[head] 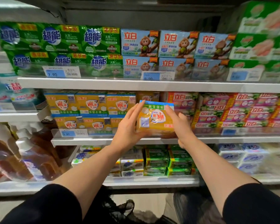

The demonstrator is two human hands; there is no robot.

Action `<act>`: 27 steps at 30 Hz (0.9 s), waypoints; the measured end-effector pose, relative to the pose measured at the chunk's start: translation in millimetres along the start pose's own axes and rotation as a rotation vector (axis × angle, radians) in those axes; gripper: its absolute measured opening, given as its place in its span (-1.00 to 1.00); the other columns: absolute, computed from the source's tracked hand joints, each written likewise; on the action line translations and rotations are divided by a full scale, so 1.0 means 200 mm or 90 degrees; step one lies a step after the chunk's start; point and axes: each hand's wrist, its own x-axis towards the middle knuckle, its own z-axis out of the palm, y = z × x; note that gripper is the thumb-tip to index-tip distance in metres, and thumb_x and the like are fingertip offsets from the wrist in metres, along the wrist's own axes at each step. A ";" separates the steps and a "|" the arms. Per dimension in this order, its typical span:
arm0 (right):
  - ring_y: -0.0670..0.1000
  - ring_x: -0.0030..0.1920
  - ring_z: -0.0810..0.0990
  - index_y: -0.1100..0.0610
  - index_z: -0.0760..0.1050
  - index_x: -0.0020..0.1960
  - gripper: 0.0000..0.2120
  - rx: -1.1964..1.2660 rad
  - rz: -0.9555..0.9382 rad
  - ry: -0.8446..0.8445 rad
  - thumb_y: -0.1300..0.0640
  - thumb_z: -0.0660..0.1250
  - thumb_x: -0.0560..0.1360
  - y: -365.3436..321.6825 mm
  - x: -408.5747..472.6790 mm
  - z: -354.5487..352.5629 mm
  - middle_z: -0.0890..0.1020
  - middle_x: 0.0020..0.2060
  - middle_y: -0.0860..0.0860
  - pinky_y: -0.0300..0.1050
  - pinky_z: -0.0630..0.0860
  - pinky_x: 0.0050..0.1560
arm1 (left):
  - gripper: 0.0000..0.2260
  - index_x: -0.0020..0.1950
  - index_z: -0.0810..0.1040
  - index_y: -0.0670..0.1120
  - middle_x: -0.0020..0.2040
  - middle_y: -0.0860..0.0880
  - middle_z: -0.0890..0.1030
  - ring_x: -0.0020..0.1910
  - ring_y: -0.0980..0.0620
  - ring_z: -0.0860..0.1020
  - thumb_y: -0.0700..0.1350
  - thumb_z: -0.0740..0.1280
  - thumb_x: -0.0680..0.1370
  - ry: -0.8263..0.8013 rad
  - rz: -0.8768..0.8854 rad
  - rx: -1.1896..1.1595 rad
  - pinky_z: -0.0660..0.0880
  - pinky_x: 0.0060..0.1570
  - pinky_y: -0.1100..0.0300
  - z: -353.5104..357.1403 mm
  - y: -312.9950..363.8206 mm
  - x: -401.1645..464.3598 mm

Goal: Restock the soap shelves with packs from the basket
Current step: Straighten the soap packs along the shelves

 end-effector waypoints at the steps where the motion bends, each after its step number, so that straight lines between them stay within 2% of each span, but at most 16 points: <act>1: 0.00 -0.13 0.70 0.04 0.54 0.07 -0.63 0.008 0.005 -0.008 -0.23 0.34 0.46 0.00 0.00 -0.01 0.71 -0.07 0.02 -0.07 0.61 -0.16 | -0.13 0.55 0.16 0.12 0.43 0.09 0.35 0.29 0.13 0.47 -0.06 0.56 0.36 0.003 -0.021 -0.036 0.58 0.10 0.14 0.00 0.01 0.00; 3: 0.05 -0.12 0.70 0.01 0.52 0.15 -0.64 0.049 0.029 -0.038 -0.21 0.30 0.50 -0.01 -0.02 -0.02 0.69 -0.05 0.04 0.01 0.62 -0.22 | -0.20 0.52 0.24 0.10 0.35 0.08 0.46 0.14 0.06 0.60 -0.04 0.54 0.35 0.016 -0.092 -0.145 0.62 -0.02 0.15 -0.02 0.05 0.00; 5: 0.10 -0.09 0.70 -0.01 0.49 0.18 -0.69 0.077 0.052 -0.058 -0.15 0.29 0.52 -0.01 -0.04 -0.03 0.67 -0.02 0.08 0.10 0.64 -0.19 | -0.28 0.48 0.33 0.06 0.27 0.09 0.53 0.07 0.05 0.64 -0.05 0.52 0.36 0.041 -0.152 -0.229 0.64 -0.06 0.09 -0.03 0.06 0.01; 7: 0.14 -0.05 0.69 0.01 0.48 0.21 -0.68 0.100 0.051 -0.064 -0.09 0.31 0.52 0.00 -0.06 -0.03 0.66 0.03 0.12 0.14 0.64 -0.12 | -0.34 0.44 0.38 0.04 0.24 0.14 0.56 0.10 0.04 0.62 -0.03 0.52 0.36 0.052 -0.175 -0.262 0.64 -0.04 0.06 -0.01 0.08 0.02; 9: 0.14 -0.03 0.68 0.04 0.45 0.28 -0.59 0.125 0.025 -0.056 -0.04 0.39 0.48 0.01 -0.08 -0.03 0.65 0.09 0.14 0.15 0.64 -0.11 | -0.31 0.46 0.37 0.02 0.25 0.08 0.57 0.13 0.05 0.62 0.04 0.49 0.36 0.045 -0.198 -0.313 0.63 -0.04 0.10 0.00 0.10 0.02; 12: 0.09 0.07 0.65 0.02 0.37 0.38 -0.36 0.128 -0.059 -0.060 0.18 0.51 0.36 0.02 -0.09 -0.05 0.62 0.16 0.06 0.14 0.64 -0.06 | -0.41 0.42 0.36 0.05 0.17 0.05 0.61 0.04 0.21 0.63 0.14 0.35 0.41 0.060 -0.235 -0.375 0.59 -0.10 0.28 0.00 0.15 0.04; 14: -0.04 0.16 0.58 0.01 0.36 0.40 -0.20 0.041 -0.164 -0.066 0.35 0.54 0.24 0.01 -0.10 -0.06 0.57 0.18 -0.02 -0.03 0.62 0.00 | -0.44 0.39 0.34 0.07 0.14 0.00 0.62 0.05 0.09 0.65 0.21 0.27 0.42 0.059 -0.278 -0.432 0.61 -0.07 0.17 -0.01 0.15 0.05; 16: -0.08 0.21 0.50 0.04 0.38 0.39 -0.13 -0.114 -0.277 -0.060 0.40 0.57 0.15 -0.01 -0.10 -0.08 0.52 0.22 -0.04 -0.11 0.57 0.07 | -0.49 0.29 0.40 0.06 0.11 -0.01 0.61 0.06 0.00 0.65 0.24 0.27 0.41 0.036 -0.299 -0.430 0.62 -0.03 0.11 0.00 0.16 0.04; 18: -0.03 0.20 0.48 0.07 0.43 0.33 -0.18 -0.266 -0.382 -0.038 0.36 0.60 0.13 -0.01 -0.10 -0.08 0.51 0.21 -0.05 -0.01 0.55 0.11 | -0.53 0.19 0.37 0.11 0.12 0.01 0.58 0.06 0.03 0.63 0.22 0.37 0.36 0.009 -0.312 -0.387 0.60 -0.01 0.15 0.01 0.17 0.03; 19: -0.01 0.18 0.48 0.07 0.43 0.31 -0.20 -0.310 -0.417 -0.029 0.33 0.61 0.12 0.00 -0.11 -0.06 0.50 0.19 -0.05 0.02 0.54 0.11 | -0.46 0.19 0.33 0.12 0.15 0.00 0.53 0.08 0.04 0.60 0.24 0.44 0.31 -0.003 -0.322 -0.354 0.59 0.01 0.16 0.02 0.16 0.03; 21: 0.01 0.16 0.46 0.06 0.42 0.26 -0.23 -0.371 -0.451 -0.015 0.26 0.64 0.12 0.03 -0.14 -0.02 0.48 0.16 -0.05 0.01 0.52 0.06 | -0.16 0.29 0.27 0.06 0.23 -0.01 0.36 0.15 0.03 0.48 0.35 0.53 0.17 -0.020 -0.336 -0.242 0.54 0.11 0.12 0.04 0.15 0.06; 23: -0.02 0.13 0.43 0.06 0.40 0.21 -0.26 -0.437 -0.474 -0.004 0.16 0.66 0.12 0.05 -0.16 0.01 0.46 0.12 -0.07 -0.09 0.49 -0.01 | 0.11 0.44 0.20 0.01 0.26 -0.01 0.30 0.21 0.00 0.44 0.36 0.55 0.02 0.005 -0.343 -0.181 0.52 0.20 0.03 0.04 0.12 0.07; 25: -0.05 0.04 0.46 0.04 0.42 0.10 -0.36 -0.419 -0.445 -0.051 -0.01 0.64 0.13 0.04 -0.16 0.02 0.46 0.04 -0.08 -0.18 0.47 -0.09 | 0.17 0.52 0.14 -0.02 0.30 0.00 0.29 0.25 0.01 0.43 0.23 0.60 0.03 0.017 -0.311 -0.161 0.51 0.23 0.02 0.01 0.10 0.06; 27: -0.07 0.03 0.50 0.03 0.48 0.04 -0.45 -0.291 -0.349 -0.136 -0.20 0.52 0.18 -0.02 -0.14 -0.01 0.49 0.02 -0.04 -0.21 0.45 -0.05 | 0.10 0.52 0.14 -0.04 0.32 0.01 0.27 0.29 0.04 0.40 0.08 0.61 0.09 -0.020 -0.255 -0.171 0.50 0.24 0.06 -0.04 0.11 0.05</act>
